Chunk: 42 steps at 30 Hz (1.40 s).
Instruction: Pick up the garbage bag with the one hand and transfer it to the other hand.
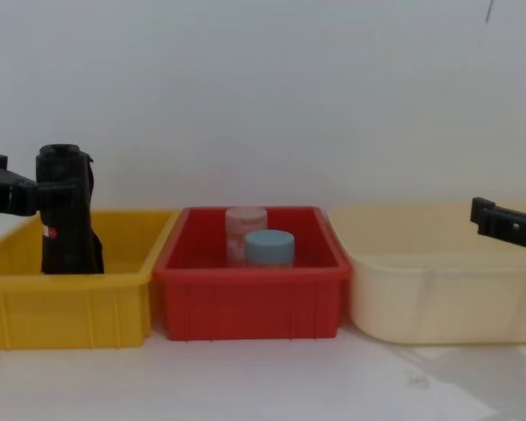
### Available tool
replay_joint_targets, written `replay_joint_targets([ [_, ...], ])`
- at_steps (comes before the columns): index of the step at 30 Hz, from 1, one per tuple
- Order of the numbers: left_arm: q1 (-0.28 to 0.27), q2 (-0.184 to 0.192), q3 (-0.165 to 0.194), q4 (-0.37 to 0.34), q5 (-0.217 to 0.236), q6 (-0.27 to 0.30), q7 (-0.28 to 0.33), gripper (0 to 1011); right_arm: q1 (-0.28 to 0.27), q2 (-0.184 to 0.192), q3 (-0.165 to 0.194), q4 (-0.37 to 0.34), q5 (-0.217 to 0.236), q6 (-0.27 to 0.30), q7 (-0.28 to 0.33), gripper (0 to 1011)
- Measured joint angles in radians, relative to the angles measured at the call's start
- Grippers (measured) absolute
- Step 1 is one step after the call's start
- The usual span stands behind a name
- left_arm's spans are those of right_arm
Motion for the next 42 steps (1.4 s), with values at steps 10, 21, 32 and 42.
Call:
replay_joint_targets([
  [10, -0.026, -0.027, -0.001, 0.056, -0.005, -0.017, -0.019, 1002, 0.0, 0.0, 0.0, 0.0, 0.0, 0.0, 0.0, 1001],
  [21, -0.073, -0.055, 0.016, 0.132, 0.001, -0.037, -0.055, 1002, 0.0, 0.0, 0.0, 0.0, 0.0, 0.0, 0.0, 1001],
  [32, -0.105, -0.07, 0.033, 0.172, 0.019, -0.046, -0.077, 907, 0.0, 0.0, 0.0, 0.0, 0.0, 0.0, 0.0, 1001],
  [42, -0.119, -0.077, 0.04, 0.189, 0.027, -0.05, -0.086, 598, 0.0, 0.0, 0.0, 0.0, 0.0, 0.0, 0.0, 1001],
])
